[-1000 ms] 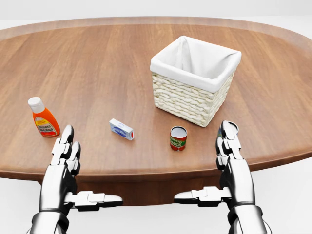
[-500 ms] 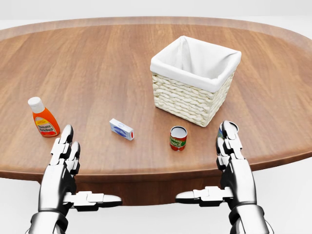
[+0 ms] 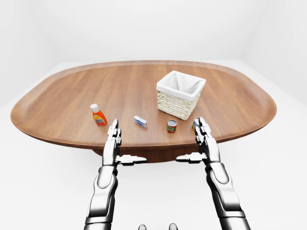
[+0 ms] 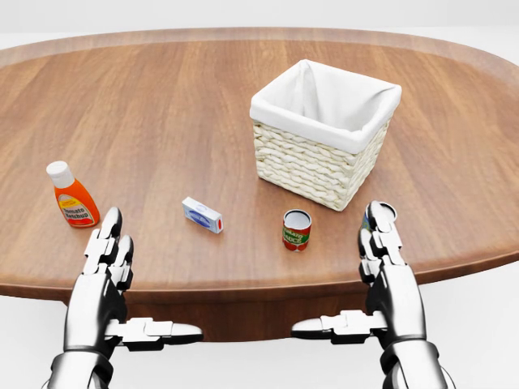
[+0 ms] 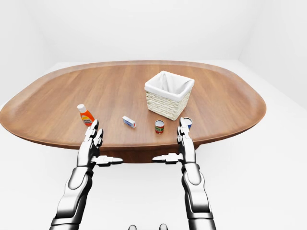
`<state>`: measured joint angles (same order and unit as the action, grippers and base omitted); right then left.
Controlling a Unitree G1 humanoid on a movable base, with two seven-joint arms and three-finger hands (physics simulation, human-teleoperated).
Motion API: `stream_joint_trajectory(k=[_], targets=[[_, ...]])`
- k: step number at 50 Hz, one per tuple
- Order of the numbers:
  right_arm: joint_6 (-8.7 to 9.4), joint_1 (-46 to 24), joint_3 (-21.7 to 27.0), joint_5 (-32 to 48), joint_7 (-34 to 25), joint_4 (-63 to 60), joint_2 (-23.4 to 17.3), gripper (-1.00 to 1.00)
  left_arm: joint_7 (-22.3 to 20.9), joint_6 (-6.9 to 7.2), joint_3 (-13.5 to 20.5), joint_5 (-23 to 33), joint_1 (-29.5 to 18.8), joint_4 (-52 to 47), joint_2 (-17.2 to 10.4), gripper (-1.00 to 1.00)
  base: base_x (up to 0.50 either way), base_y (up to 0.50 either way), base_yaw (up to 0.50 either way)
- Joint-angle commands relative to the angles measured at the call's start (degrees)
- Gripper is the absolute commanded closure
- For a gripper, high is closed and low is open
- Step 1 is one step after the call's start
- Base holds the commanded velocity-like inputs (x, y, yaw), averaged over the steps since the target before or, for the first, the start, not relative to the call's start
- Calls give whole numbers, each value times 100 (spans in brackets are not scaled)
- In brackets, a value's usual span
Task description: Pick up the alphabet soup and the cream cheese box, and put them in the basket.
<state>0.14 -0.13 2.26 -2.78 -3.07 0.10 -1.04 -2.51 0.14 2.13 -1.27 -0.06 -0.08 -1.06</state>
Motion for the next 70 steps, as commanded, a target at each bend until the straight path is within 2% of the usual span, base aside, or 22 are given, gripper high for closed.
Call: stream_joint_trajectory(k=[1, 6, 17, 18, 21, 27, 30, 33, 38, 41, 45, 48, 49, 53, 54, 56, 57, 58, 70], targets=[[-27, -13, 4, 9, -3, 51, -2, -100, 5, 54, -12, 5, 25, -77, 5, -100, 0, 0, 0], [3, -3, 2, 11, 5, 17, 0, -100, 1, 6, -5, 5, 4, -9, 3, -100, 0, 0, 0], [-26, -28, 16, 13, 18, 82, -7, -100, 6, 25, -10, 7, 8, -33, 6, -100, 0, 0, 0], [27, -7, 13, -5, 12, 12, -3, -100, 6, 24, -10, 6, 8, -33, 6, -100, 0, 0, 0], [14, -21, 10, 6, 19, 55, -3, -100, -4, -38, -5, 4, -2, 34, 1, -100, 0, 0, 0], [-16, -46, 15, 5, 16, 133, -5, -100, 0, 9, -9, 5, 15, -30, 4, -100, 0, 0, 0], [48, -20, -2, 17, 23, 56, -3, -100, -9, -45, 3, -1, -9, 51, -2, -100, 0, 0, 0], [26, -41, 5, 14, 18, 108, -4, -100, -7, 15, -3, -1, 15, -32, -1, -100, 0, 0, 0], [72, -43, -7, 28, 19, 90, -4, -100, -11, -13, 3, -2, -4, 13, -3, -100, 0, 0, 0], [42, -51, -1, 26, 13, 122, -5, -100, -8, 19, -4, 0, 19, -41, 0, -100, 0, 0, 0], [45, -35, -6, 16, -6, 95, -5, -100, -14, -46, 10, -4, -17, 59, -6, -100, 0, 0, 0], [20, -44, -6, 15, -15, 127, -4, -100, -5, 51, -8, 3, 30, -84, 3, -100, 0, 0, 0], [29, -42, -10, 25, -5, 124, -2, -100, -13, -11, 3, -1, 2, 7, -3, -100, 0, 0, 0], [-4, -63, -8, 58, 10, 175, -8, -100, -9, 19, -3, 3, 17, -41, 1, -100, 0, -30, 0], [-37, -73, -5, 59, 4, 217, -10, -100, -12, -16, 5, -1, -1, 11, -2, -100, 0, -36, 0], [-12, -59, -13, 63, 4, 176, -8, -100, -9, -12, 1, 1, 0, 5, 0, -100, 0, -36, 0], [12, -51, -14, 71, 8, 157, -9, -100, 2, 73, -18, 10, 38, -119, 9, -100, 0, -46, 0], [11, -53, -13, 73, 10, 162, -10, -100, 2, 82, -20, 10, 41, -130, 9, -100, 0, -46, 0], [38, -22, -24, 88, 13, 91, -1, -100, 2, 85, -19, 9, 42, -133, 11, -100, 0, -47, 0]])
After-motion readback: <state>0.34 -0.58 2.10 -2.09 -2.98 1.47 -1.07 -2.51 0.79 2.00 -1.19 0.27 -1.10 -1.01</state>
